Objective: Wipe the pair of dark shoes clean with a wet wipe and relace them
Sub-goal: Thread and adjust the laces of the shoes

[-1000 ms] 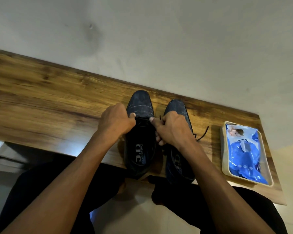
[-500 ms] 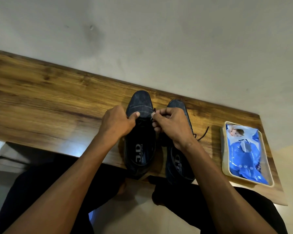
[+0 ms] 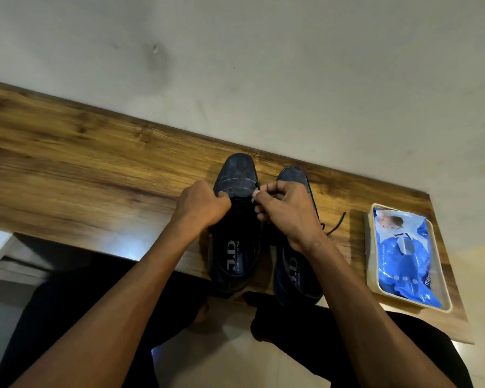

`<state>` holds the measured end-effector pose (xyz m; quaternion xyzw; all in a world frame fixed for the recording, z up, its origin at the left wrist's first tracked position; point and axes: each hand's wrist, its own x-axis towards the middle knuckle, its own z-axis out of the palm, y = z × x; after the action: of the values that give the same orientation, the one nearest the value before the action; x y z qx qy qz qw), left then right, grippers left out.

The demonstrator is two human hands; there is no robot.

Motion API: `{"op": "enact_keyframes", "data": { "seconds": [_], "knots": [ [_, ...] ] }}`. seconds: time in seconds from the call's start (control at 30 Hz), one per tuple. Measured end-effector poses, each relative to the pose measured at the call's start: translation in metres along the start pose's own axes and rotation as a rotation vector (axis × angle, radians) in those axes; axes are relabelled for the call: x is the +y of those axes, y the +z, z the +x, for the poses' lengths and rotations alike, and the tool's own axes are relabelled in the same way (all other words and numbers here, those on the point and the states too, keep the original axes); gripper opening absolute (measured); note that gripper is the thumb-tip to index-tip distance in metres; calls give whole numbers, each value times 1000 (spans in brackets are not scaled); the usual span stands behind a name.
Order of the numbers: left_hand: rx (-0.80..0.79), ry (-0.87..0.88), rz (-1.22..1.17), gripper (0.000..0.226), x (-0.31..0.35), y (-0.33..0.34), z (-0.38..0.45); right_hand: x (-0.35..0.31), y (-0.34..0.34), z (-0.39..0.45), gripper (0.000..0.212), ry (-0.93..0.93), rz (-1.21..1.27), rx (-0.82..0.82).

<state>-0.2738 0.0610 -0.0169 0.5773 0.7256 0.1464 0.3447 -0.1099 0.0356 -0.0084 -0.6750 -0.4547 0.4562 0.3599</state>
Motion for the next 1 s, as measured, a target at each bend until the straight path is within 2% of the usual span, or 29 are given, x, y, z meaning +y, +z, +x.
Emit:
{"op": "enact_keyframes", "data": {
  "seconds": [0.1, 0.2, 0.27, 0.33, 0.47, 0.63, 0.8, 1.0],
  "knots": [
    [-13, -8, 0, 33, 1, 3, -1, 1, 1, -1, 8, -3, 12, 8],
    [82, 34, -115, 32, 3, 6, -3, 2, 2, -1, 8, -16, 67, 15],
    [136, 41, -338, 24, 7, 7, -6, 0, 3, -3, 8, -19, 162, 18],
    [124, -39, -657, 6, 10, 7, -10, -2, 5, -4, 12, 1, 318, -2],
    [66, -132, -1059, 24, 10, 2, -9, -7, 7, -7, 6, 96, 702, -73],
    [9, -171, -1288, 33, 7, 0, -6, -9, 9, -4, 5, 124, 1003, -128],
    [-2, -227, -1480, 25, 8, -1, -6, -9, 13, -4, 6, 102, 1007, -115],
    [50, -221, -1440, 18, 7, -1, -4, -4, 11, 0, 6, 60, 874, -96]
  ]
}}
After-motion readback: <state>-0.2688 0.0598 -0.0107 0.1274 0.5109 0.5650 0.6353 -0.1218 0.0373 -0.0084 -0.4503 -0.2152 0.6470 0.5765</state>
